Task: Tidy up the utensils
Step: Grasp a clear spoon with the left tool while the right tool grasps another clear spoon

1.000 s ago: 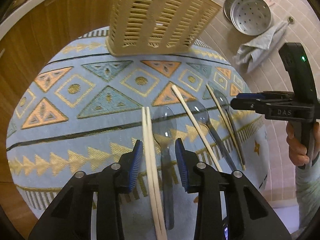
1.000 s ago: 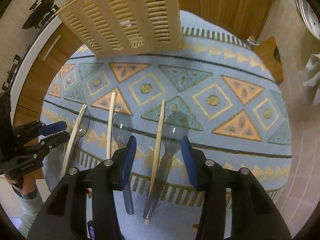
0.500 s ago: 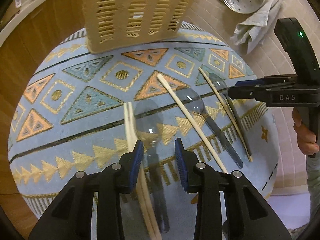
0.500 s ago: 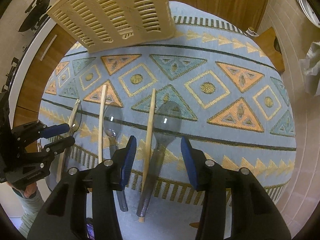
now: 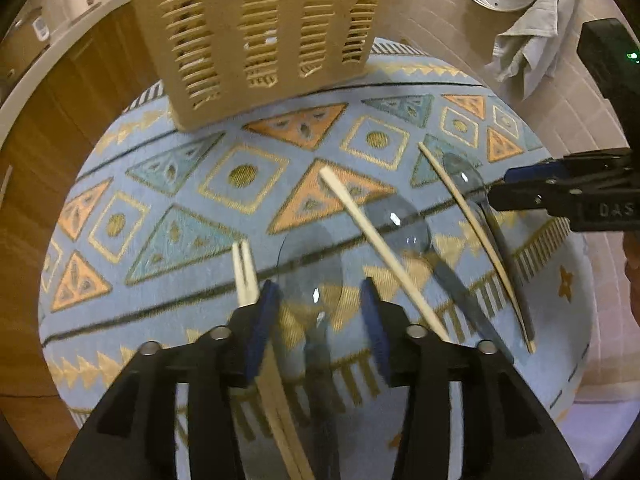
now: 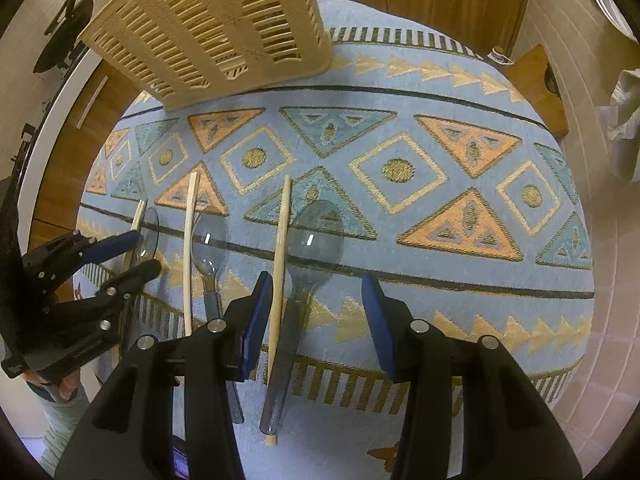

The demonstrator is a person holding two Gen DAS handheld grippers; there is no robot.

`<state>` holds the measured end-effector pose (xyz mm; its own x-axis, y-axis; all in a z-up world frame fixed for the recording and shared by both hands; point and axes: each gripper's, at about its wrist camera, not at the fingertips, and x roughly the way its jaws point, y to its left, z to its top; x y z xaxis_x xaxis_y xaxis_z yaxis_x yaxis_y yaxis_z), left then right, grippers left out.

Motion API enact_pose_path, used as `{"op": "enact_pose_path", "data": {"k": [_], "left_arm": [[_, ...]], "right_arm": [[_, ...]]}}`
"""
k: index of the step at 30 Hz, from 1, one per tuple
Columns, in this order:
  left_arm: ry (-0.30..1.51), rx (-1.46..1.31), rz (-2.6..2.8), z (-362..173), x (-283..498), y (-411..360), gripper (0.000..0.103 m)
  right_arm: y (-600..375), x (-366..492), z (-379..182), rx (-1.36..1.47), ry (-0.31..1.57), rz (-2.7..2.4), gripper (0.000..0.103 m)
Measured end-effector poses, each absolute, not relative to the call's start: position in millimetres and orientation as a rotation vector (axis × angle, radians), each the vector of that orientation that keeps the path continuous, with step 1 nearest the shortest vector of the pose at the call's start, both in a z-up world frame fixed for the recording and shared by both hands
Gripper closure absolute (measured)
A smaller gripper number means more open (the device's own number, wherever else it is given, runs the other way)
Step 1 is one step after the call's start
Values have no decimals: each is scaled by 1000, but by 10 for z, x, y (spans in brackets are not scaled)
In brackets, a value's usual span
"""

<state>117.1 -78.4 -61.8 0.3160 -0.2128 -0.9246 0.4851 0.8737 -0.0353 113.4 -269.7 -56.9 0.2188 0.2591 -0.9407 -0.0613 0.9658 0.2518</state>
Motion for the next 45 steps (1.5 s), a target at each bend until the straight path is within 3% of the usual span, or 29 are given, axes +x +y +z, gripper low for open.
{"op": "enact_pose_path", "data": {"k": [4,6,14,18,26,40,43,45], "left_arm": [[1142,335,-430,-663,1243,-940,55],[1124,354,-406,-664,1269,-978,72],[1112,234,-410,-593,1367,-865,73],[1102,214,-424,-559,1378,-754,73],[1094,185,-458,-564,1374,-672,72],[1093,173,-446,-545,1379,-710,72],[1073,159,-442,-499,1377,-691,72],[1035,126,-449,-425,1362,-646,73]], "right_arm": [[-2740,1154,-552,189,1340,226,60],[-2729,1175,-559,179,1347,225,60],[-2441,1237,-696,46,1392,204,61],[-2328,1239,-692,-35,1419,223,76],[-2642,1263,-710,116,1468,255,76],[-2311,1314,-723,-38,1470,200,76],[-2266,1355,-705,-24,1461,192,83],[-2324,1353,-697,-4,1448,208,95]]}}
